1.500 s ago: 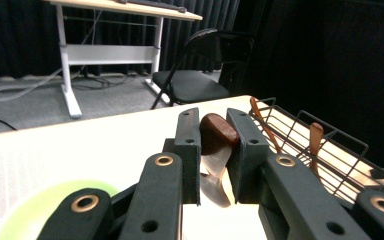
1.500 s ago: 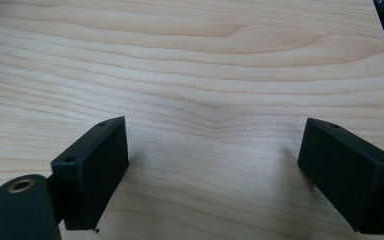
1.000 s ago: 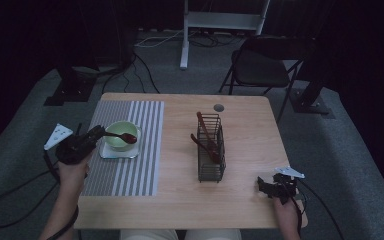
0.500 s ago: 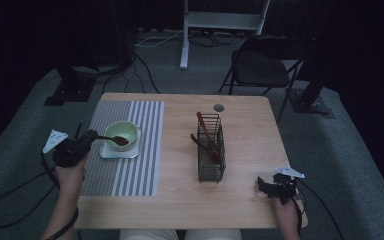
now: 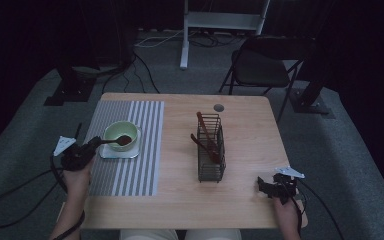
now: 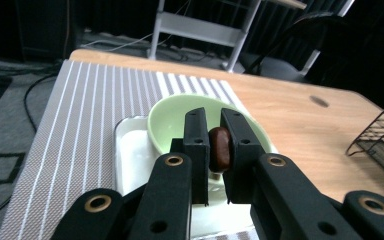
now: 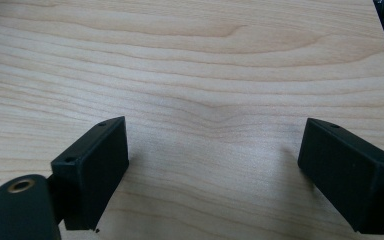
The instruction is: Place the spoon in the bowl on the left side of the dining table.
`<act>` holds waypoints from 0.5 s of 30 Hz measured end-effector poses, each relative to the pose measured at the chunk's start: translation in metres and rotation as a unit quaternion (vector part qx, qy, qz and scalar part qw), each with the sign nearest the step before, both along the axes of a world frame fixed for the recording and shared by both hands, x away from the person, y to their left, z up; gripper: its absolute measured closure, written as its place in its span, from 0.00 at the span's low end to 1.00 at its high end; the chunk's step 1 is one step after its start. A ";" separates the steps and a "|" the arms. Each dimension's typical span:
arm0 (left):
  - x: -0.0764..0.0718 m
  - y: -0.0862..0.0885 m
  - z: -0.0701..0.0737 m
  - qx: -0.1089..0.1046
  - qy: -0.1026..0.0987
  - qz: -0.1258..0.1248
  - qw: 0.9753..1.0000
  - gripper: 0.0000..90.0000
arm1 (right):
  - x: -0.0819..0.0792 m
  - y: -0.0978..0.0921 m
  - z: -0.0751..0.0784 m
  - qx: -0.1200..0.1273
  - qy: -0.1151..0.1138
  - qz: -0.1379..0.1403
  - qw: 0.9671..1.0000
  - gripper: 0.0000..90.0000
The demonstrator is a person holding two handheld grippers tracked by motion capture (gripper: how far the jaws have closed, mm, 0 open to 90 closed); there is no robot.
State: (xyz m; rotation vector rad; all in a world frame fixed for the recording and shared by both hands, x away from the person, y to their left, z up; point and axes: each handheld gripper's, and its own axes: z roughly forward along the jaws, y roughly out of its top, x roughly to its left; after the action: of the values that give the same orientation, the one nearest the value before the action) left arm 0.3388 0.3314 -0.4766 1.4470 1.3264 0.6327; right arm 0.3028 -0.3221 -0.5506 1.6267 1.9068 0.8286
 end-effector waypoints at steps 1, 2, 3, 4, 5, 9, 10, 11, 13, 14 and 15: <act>0.000 0.000 -0.001 -0.001 0.003 0.002 1.000 0.91 | 0.000 0.000 0.000 0.000 0.000 0.000 1.000 0.13; 0.000 0.000 -0.003 0.000 0.005 0.001 1.000 0.91 | 0.000 0.000 0.000 0.000 0.000 0.000 1.000 0.13; 0.000 0.001 -0.004 -0.001 0.009 0.000 1.000 0.91 | 0.000 0.000 0.000 0.000 0.000 0.000 1.000 0.13; 0.000 0.001 -0.005 -0.001 0.010 0.002 1.000 0.91 | 0.000 0.000 0.000 0.000 0.000 0.000 1.000 0.13; 0.000 0.001 -0.006 0.002 0.009 0.003 1.000 0.89 | 0.000 0.000 0.000 0.000 0.000 0.000 1.000 0.13; 0.000 -0.001 -0.008 0.016 0.015 0.006 1.000 0.64 | 0.000 0.000 0.000 0.000 0.000 0.000 1.000 0.13; 0.001 -0.001 -0.008 0.018 0.017 0.009 1.000 0.58 | 0.000 0.000 0.000 0.000 0.000 0.000 1.000 0.13; 0.001 -0.001 -0.008 0.019 0.020 0.011 1.000 0.54 | 0.000 0.000 0.000 0.000 0.000 0.000 1.000 0.13; 0.000 -0.002 -0.008 0.029 0.019 0.010 0.999 0.53 | 0.000 0.000 0.000 0.000 0.000 0.000 1.000 0.13; 0.000 -0.002 -0.008 0.032 0.021 0.009 0.999 0.49 | 0.000 0.000 0.000 0.000 0.000 0.000 1.000 0.13; 0.000 -0.003 -0.008 0.038 0.024 0.009 0.999 0.47 | 0.000 0.000 0.000 0.000 0.000 0.000 1.000 0.13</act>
State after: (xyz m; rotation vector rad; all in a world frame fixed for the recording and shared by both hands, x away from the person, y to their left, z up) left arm 0.3387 0.3284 -0.4847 1.5216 1.3675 0.6706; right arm 0.3027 -0.3220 -0.5506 1.6277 1.9068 0.8287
